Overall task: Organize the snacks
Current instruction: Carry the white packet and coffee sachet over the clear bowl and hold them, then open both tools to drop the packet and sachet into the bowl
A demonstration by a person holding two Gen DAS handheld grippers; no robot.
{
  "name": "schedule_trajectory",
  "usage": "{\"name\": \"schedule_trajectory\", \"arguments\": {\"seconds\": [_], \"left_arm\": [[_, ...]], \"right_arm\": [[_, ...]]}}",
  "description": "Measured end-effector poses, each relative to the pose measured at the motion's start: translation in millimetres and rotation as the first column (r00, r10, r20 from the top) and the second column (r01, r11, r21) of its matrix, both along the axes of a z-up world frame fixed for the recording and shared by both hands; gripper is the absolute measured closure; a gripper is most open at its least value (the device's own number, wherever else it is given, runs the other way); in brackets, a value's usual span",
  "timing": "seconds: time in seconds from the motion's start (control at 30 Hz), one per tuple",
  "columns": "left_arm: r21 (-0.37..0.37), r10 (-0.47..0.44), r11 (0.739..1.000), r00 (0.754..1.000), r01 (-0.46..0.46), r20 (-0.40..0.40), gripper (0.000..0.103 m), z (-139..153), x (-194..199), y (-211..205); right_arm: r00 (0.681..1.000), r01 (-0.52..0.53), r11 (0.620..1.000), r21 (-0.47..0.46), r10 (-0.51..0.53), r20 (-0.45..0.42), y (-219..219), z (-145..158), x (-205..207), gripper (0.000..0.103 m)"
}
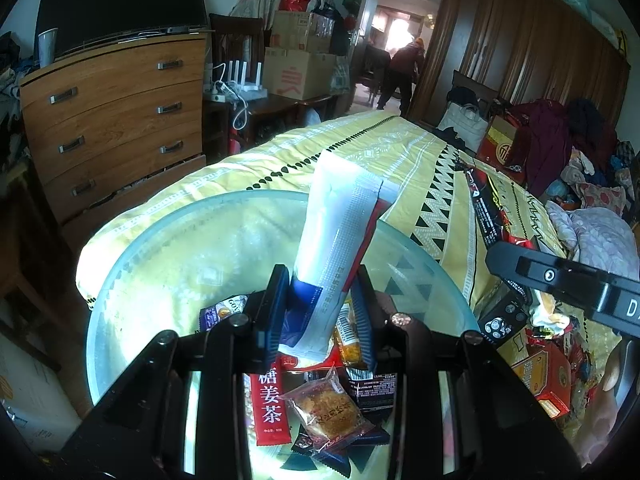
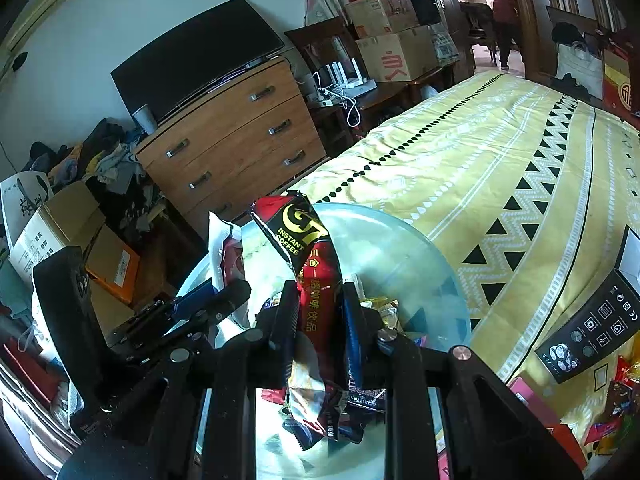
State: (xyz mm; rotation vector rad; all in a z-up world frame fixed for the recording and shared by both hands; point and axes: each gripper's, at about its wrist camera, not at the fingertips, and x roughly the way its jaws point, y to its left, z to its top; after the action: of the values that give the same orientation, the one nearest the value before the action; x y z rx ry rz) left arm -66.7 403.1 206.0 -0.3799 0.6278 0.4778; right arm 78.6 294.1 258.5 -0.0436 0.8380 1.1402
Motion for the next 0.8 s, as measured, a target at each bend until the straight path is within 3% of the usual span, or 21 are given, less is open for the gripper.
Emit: {"name": "schedule_trajectory", "arguments": {"seconds": [0.8], "left_arm": [[-0.004,0.0,1.0,1.0,0.0,-0.002,0.071,-1,-1,1]], "right_arm": [[1.0,-0.01,1.0,-0.01,0.01,-0.008,4,-10,1,0.079]]}}
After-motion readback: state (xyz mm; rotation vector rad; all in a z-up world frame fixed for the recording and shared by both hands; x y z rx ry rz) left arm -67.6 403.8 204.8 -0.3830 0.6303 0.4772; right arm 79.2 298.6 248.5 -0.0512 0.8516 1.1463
